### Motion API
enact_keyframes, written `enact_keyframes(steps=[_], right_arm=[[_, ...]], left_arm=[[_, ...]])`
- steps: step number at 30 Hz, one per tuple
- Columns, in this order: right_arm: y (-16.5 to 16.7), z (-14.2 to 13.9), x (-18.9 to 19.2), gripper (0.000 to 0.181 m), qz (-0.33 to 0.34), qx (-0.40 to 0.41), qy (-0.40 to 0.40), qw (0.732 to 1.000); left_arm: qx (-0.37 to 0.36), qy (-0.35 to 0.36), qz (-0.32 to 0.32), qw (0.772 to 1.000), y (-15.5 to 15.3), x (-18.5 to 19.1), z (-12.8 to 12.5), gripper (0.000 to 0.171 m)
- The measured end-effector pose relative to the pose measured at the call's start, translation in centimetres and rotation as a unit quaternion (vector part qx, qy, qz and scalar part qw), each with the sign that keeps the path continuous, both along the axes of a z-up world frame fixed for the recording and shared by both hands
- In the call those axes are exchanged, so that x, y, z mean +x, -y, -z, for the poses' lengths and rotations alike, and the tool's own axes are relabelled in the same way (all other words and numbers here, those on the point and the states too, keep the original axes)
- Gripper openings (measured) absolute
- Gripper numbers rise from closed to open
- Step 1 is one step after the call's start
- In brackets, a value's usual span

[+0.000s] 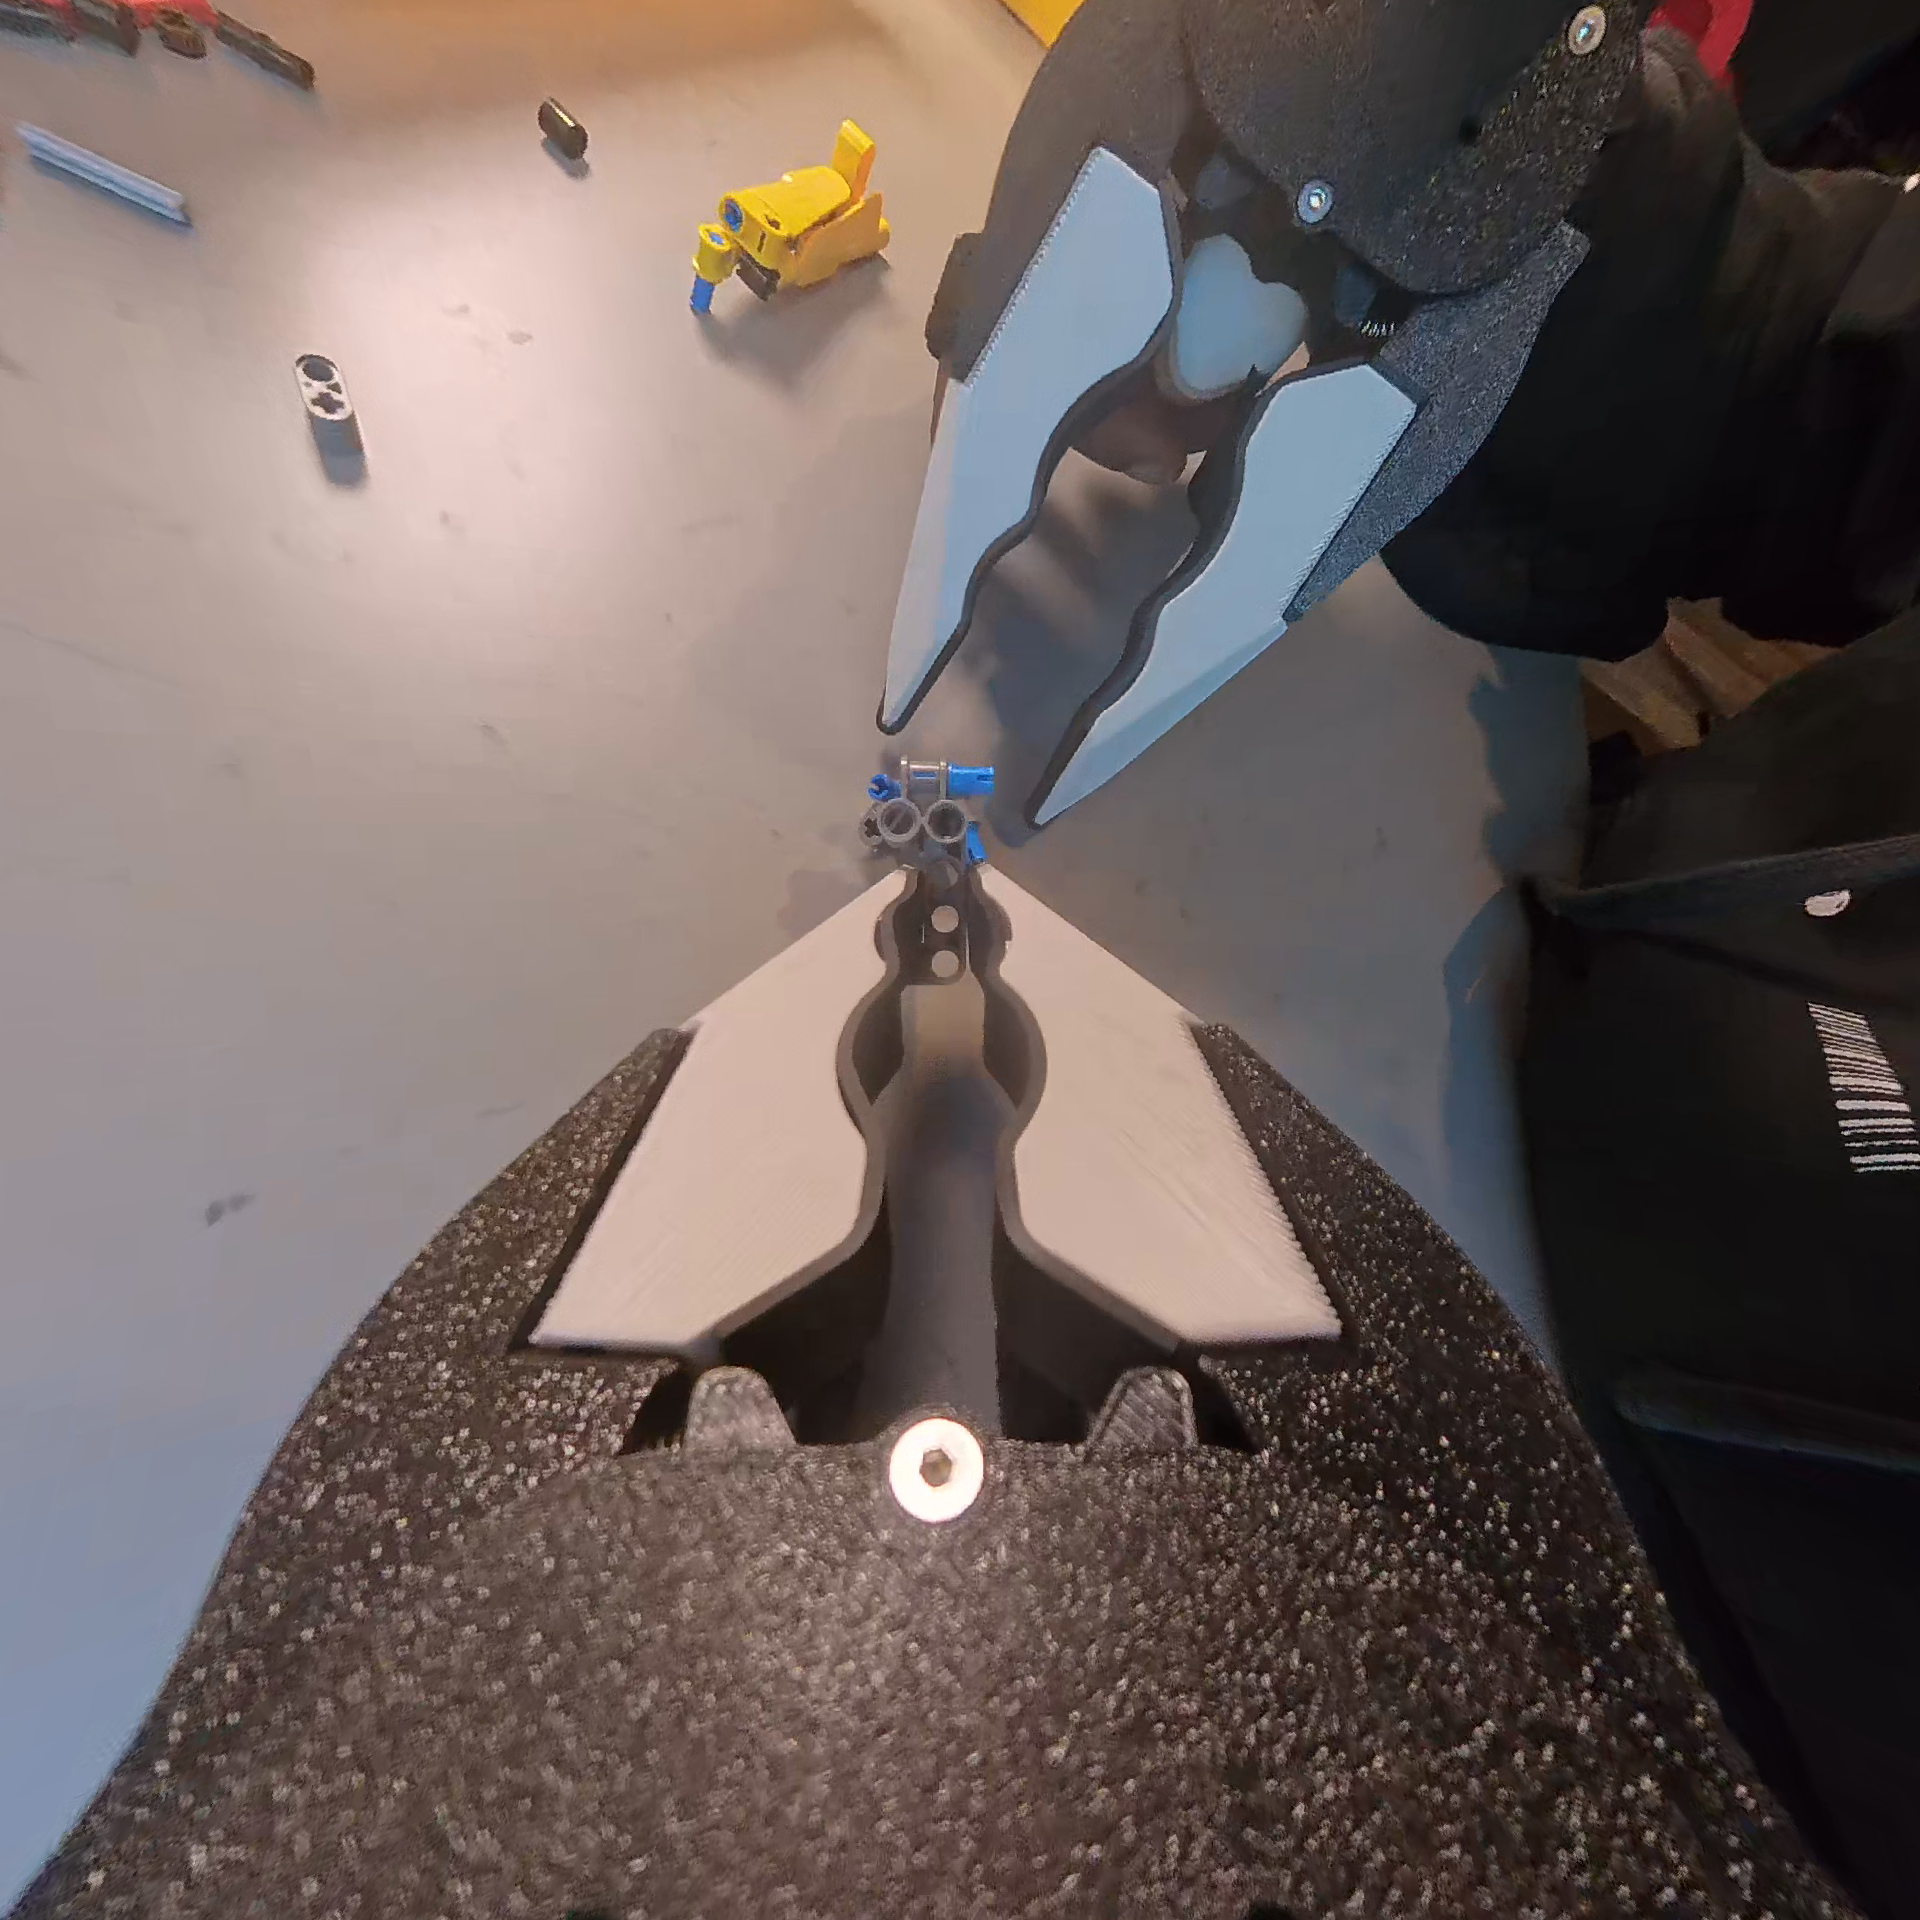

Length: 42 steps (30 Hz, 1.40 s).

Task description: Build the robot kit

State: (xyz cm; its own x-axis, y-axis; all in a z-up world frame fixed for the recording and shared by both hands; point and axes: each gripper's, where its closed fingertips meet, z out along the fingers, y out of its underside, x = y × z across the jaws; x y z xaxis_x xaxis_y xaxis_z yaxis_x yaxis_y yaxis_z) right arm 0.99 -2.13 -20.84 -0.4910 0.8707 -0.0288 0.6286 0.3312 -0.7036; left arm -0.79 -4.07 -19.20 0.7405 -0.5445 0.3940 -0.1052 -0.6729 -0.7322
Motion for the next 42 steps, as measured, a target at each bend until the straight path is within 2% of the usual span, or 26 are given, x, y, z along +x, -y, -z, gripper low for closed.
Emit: enact_keyframes(steps=[4, 9, 15, 23, 30, 42], right_arm=[[0.2, 0.1, 0.0, 0.032, 0.001, 0.001, 0.0, 1.0], [0.5, 0.1, -0.4, 0.029, 0.006, 0.01, -0.006, 1.0], [-0.3, 0.1, -0.8, 0.021, 0.019, 0.012, -0.014, 1.0], [0.3, -0.1, -0.6, 0.029, 0.01, 0.003, -0.012, 1.0], [0.6, 0.0, -1.0, 0.028, 0.008, 0.006, -0.015, 1.0], [1.0, 0.2, -1.5, 0.025, 0.008, 0.016, -0.013, 1.0]], left_arm=[[-0.008, 0.009, -0.006, 1.0, -0.1, -0.2, 0.2, 0.007], [-0.007, -0.029, 0.004, 1.0, 0.1, 0.0, 1.0, 0.007], [-0.009, -0.042, 0.011, 0.999, 0.3, 0.2, 1.4, 0.007], [-0.007, -0.026, 0.002, 1.0, 0.1, -0.2, 0.9, 0.007], [-0.009, -0.009, 0.008, 1.0, 0.2, 0.2, 0.8, 0.007], [-0.005, -0.035, 0.005, 0.999, -0.3, 0.5, 1.4, 0.007]])
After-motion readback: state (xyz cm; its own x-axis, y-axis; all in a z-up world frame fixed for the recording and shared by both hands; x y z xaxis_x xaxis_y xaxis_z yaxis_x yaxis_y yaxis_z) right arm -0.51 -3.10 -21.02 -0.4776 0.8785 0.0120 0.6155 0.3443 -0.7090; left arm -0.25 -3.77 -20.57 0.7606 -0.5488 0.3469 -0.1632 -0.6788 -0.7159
